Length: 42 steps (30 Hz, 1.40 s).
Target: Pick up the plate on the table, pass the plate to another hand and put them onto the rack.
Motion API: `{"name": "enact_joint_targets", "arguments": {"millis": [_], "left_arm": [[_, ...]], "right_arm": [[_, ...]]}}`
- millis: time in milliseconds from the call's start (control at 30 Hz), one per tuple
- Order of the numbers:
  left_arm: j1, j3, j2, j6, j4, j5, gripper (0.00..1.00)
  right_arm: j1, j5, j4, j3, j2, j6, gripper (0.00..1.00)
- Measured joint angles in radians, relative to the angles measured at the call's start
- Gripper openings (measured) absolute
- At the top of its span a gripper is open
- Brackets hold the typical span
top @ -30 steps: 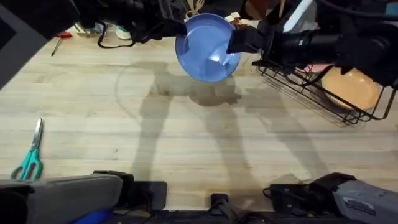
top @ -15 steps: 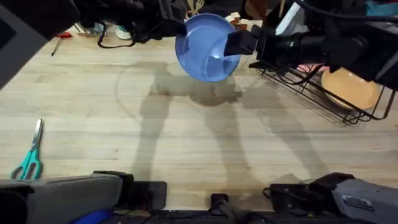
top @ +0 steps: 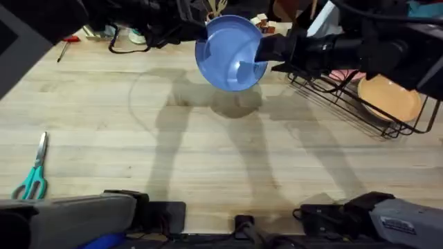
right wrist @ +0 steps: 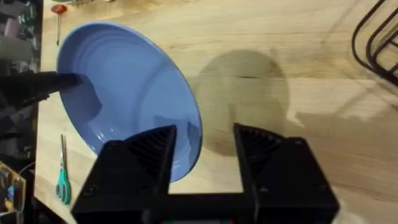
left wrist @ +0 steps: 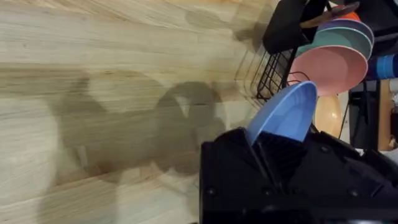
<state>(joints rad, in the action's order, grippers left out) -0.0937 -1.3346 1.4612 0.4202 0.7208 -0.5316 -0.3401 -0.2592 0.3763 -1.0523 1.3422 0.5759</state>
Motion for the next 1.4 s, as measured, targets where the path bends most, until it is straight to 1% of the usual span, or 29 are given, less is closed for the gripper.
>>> {"name": "enact_joint_targets", "arguments": {"millis": [67, 100, 167, 267, 567, 600, 700, 833, 933, 967, 1000, 1400], "left_arm": [[0.000, 0.000, 0.000, 0.000, 0.000, 0.000, 0.041], [0.000, 0.000, 0.000, 0.000, 0.000, 0.000, 0.041], [0.000, 0.000, 0.000, 0.000, 0.000, 0.000, 0.041], [0.000, 0.000, 0.000, 0.000, 0.000, 0.000, 0.041], [0.000, 0.000, 0.000, 0.000, 0.000, 0.000, 0.041], [0.000, 0.000, 0.000, 0.000, 0.000, 0.000, 0.041], [0.000, 0.000, 0.000, 0.000, 0.000, 0.000, 0.041], [0.000, 0.000, 0.000, 0.000, 0.000, 0.000, 0.041], [0.000, 0.000, 0.000, 0.000, 0.000, 0.000, 0.041], [0.000, 0.000, 0.000, 0.000, 0.000, 0.000, 0.040], [0.000, 0.000, 0.000, 0.000, 0.000, 0.001, 0.040], [0.001, 0.000, 0.000, 0.000, 0.000, 0.001, 0.041]], "right_arm": [[0.000, 0.000, 0.000, 0.000, 0.000, 0.000, 0.505], [0.000, 0.000, 0.000, 0.000, 0.000, 0.000, 0.448], [0.000, 0.000, 0.000, 0.000, 0.000, 0.000, 0.391], [0.000, 0.000, 0.000, 0.000, 0.000, 0.000, 0.377], [-0.020, 0.000, -0.003, 0.000, 0.002, 0.000, 0.386], [-0.022, 0.000, -0.004, 0.000, 0.006, 0.000, 0.373], [-0.024, 0.000, -0.006, 0.000, 0.028, 0.000, 0.296], [-0.024, 0.000, -0.008, 0.000, 0.054, 0.000, 0.225], [-0.024, 0.000, -0.016, 0.000, 0.054, 0.000, 0.116], [-0.024, 0.000, -0.019, 0.000, 0.054, 0.001, 0.062], [-0.024, -0.001, -0.020, 0.000, 0.054, 0.001, 0.042], [-0.024, -0.005, -0.025, 0.000, 0.054, 0.001, 0.031]]}}
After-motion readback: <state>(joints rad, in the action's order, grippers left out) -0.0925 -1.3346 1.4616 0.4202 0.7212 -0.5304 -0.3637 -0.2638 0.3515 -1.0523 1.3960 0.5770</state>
